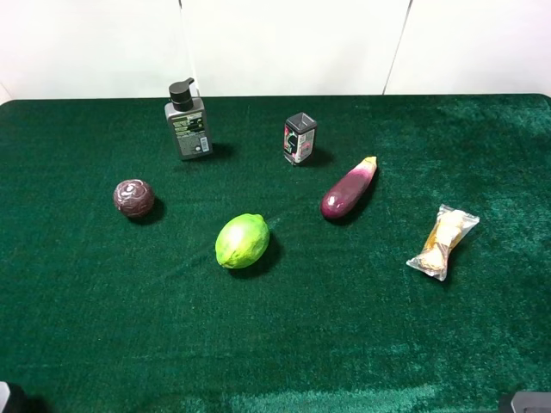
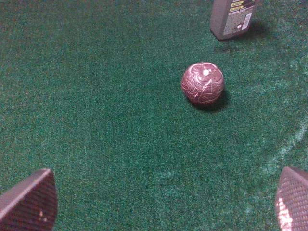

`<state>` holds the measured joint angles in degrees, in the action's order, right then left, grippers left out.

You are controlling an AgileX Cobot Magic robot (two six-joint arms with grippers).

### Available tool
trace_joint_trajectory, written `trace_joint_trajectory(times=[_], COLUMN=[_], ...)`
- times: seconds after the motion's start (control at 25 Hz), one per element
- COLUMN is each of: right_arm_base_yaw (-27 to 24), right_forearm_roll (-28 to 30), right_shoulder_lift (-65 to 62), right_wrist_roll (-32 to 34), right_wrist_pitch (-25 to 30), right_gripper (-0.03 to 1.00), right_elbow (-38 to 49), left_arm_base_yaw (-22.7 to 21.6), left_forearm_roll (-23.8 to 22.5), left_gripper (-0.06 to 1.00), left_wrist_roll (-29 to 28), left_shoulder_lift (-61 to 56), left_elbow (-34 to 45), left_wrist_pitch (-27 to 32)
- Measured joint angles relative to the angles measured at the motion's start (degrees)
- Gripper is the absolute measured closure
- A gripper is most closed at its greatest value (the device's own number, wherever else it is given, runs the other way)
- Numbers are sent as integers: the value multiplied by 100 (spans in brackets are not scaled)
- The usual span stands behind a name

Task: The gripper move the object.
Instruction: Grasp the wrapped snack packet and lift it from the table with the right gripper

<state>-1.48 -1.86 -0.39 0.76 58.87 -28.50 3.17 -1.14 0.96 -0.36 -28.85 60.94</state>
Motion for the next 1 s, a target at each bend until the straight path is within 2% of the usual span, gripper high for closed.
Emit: trace_joint_trajectory(times=[1.0], right_arm_base_yaw=[0], right_forearm_roll=[-43], right_shoulder_lift=[13], right_wrist_roll=[0], right_wrist_pitch=[0], right_gripper=[27], right_elbow=[0], left_arm_base_yaw=[0], left_forearm_roll=[0], left_gripper=[3], left_wrist_roll=[0], left_shoulder_lift=[0], left_elbow=[0], left_wrist_pitch=[0])
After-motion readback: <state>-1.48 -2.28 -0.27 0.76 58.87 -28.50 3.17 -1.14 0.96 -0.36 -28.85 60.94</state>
